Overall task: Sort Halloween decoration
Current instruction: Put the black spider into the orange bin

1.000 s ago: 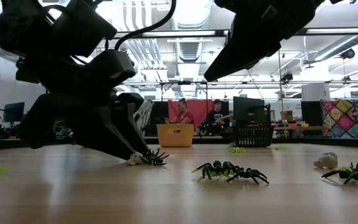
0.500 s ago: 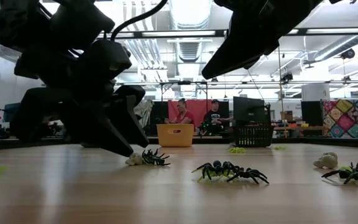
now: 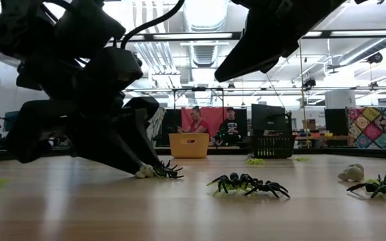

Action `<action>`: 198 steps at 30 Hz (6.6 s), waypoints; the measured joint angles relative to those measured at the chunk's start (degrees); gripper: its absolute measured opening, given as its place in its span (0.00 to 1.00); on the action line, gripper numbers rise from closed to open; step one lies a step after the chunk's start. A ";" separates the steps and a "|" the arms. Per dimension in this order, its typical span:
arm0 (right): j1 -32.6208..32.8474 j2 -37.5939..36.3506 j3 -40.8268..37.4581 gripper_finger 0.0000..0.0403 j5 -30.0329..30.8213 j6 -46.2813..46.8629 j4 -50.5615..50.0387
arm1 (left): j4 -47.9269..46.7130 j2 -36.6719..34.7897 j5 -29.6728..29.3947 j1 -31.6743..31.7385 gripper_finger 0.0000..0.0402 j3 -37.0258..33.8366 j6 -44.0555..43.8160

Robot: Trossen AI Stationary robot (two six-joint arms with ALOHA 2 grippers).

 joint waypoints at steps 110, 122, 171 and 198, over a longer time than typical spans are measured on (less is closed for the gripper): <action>-8.26 17.77 1.77 0.37 -10.33 50.34 15.62 | 4.94 3.51 -4.28 0.90 0.00 -0.15 -5.40; -8.26 21.24 1.79 0.33 -10.27 50.21 20.57 | 5.21 3.55 -4.16 0.90 0.00 -0.22 -5.84; -8.91 20.20 1.70 0.02 -8.92 42.65 20.60 | -7.53 -3.59 -5.22 0.91 0.19 -0.32 -7.05; -29.10 6.51 1.87 0.02 -8.54 13.13 20.24 | -20.23 -37.45 -11.97 1.07 0.19 -6.69 -6.36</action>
